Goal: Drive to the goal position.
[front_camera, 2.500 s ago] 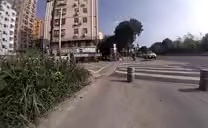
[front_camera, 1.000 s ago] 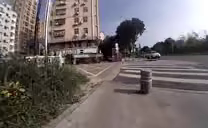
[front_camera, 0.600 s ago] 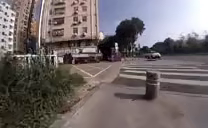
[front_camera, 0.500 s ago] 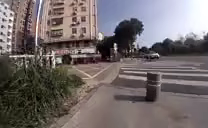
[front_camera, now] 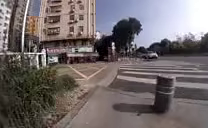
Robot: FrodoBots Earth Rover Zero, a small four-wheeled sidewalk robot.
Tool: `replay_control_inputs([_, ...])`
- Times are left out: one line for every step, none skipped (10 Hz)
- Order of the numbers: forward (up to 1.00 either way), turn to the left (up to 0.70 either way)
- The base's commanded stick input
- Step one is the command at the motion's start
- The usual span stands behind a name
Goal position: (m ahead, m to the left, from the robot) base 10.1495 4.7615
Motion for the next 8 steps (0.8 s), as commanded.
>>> replay_control_inputs([0.7, 0.0])
replay_control_inputs([0.7, 0.0])
replay_control_inputs([0.7, 0.0])
replay_control_inputs([0.7, 0.0])
replay_control_inputs([0.7, 0.0])
replay_control_inputs([0.7, 0.0])
replay_control_inputs([0.7, 0.0])
replay_control_inputs([0.7, 0.0])
